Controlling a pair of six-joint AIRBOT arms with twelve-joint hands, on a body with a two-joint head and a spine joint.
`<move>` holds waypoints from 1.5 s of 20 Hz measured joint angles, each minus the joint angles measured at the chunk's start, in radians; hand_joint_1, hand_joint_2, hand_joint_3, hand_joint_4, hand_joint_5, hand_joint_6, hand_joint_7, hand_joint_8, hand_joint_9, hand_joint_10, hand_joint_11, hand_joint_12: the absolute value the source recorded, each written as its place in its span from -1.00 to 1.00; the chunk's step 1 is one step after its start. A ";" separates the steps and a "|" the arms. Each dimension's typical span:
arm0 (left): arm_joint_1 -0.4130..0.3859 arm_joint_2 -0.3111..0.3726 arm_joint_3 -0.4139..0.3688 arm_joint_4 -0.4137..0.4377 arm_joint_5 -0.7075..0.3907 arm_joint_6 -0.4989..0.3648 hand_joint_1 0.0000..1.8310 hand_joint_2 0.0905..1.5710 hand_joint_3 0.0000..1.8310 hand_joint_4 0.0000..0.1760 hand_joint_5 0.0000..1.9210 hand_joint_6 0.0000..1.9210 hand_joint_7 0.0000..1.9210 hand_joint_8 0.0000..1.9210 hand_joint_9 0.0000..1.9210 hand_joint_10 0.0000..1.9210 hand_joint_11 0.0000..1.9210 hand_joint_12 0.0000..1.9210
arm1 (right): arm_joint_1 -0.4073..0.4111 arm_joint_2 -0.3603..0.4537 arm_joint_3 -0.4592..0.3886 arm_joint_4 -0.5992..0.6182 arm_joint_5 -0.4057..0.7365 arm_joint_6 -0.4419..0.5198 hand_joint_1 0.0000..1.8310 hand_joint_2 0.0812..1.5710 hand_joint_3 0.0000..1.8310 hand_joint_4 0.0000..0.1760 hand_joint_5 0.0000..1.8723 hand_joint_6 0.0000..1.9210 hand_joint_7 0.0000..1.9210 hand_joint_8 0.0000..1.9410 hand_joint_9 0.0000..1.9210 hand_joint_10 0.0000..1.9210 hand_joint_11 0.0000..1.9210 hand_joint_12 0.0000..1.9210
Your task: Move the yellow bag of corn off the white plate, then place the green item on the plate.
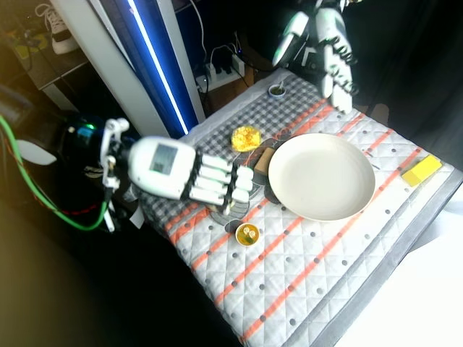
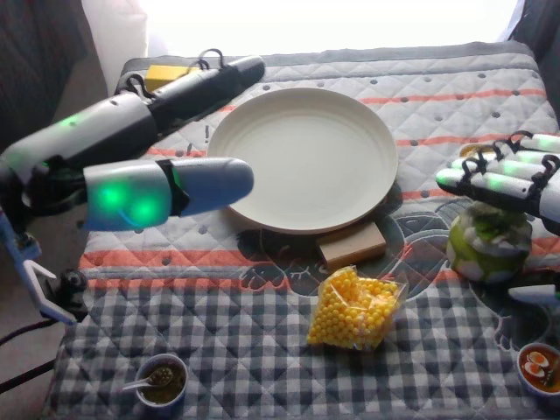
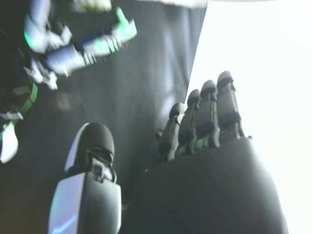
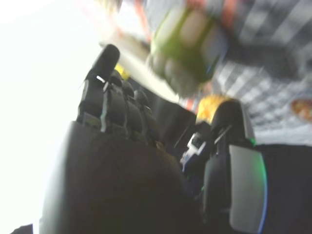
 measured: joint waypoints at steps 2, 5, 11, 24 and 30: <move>0.008 0.013 -0.004 -0.010 -0.031 0.000 -0.65 0.51 -1.00 -1.00 -1.00 -1.00 -1.00 -1.00 -1.00 -1.00 -1.00 -1.00 | 0.016 -0.002 0.000 0.003 -0.005 0.004 0.28 0.59 -0.97 -1.00 -0.42 0.31 -0.20 0.44 -0.24 0.52 -0.26 0.92; 0.014 0.015 -0.004 -0.016 -0.045 0.000 -0.64 0.52 -1.00 -1.00 -1.00 -1.00 -1.00 -1.00 -1.00 -1.00 -1.00 -1.00 | 0.062 0.044 -0.030 -0.032 0.042 0.003 0.26 0.50 -0.70 -1.00 -0.47 0.73 -0.24 0.60 -0.27 0.87 -0.25 1.00; 0.014 0.015 -0.004 -0.030 -0.061 0.000 -0.63 0.58 -0.99 -1.00 -1.00 -1.00 -1.00 -1.00 -1.00 -1.00 -1.00 -1.00 | 0.197 -0.002 0.027 -0.039 0.189 0.002 0.24 0.63 -0.99 -1.00 -0.38 0.62 -0.22 0.52 -0.30 0.74 -0.32 1.00; 0.039 0.021 -0.005 -0.068 -0.084 0.001 -0.49 0.59 -1.00 -1.00 -0.88 -0.98 -1.00 -1.00 -1.00 -1.00 -1.00 -1.00 | 0.402 -0.462 0.391 -0.038 -0.242 0.001 -0.18 0.44 -1.00 -0.58 -0.95 -0.78 -0.94 -0.87 -0.96 -0.42 -0.99 0.48; 0.037 0.027 -0.005 -0.074 -0.090 0.001 -0.54 0.59 -1.00 -1.00 -0.90 -1.00 -1.00 -1.00 -1.00 -1.00 -1.00 -1.00 | 0.403 -0.373 0.285 -0.050 -0.219 -0.002 -0.42 0.39 -1.00 -0.86 -1.00 -1.00 -1.00 -1.00 -1.00 -1.00 -1.00 -0.79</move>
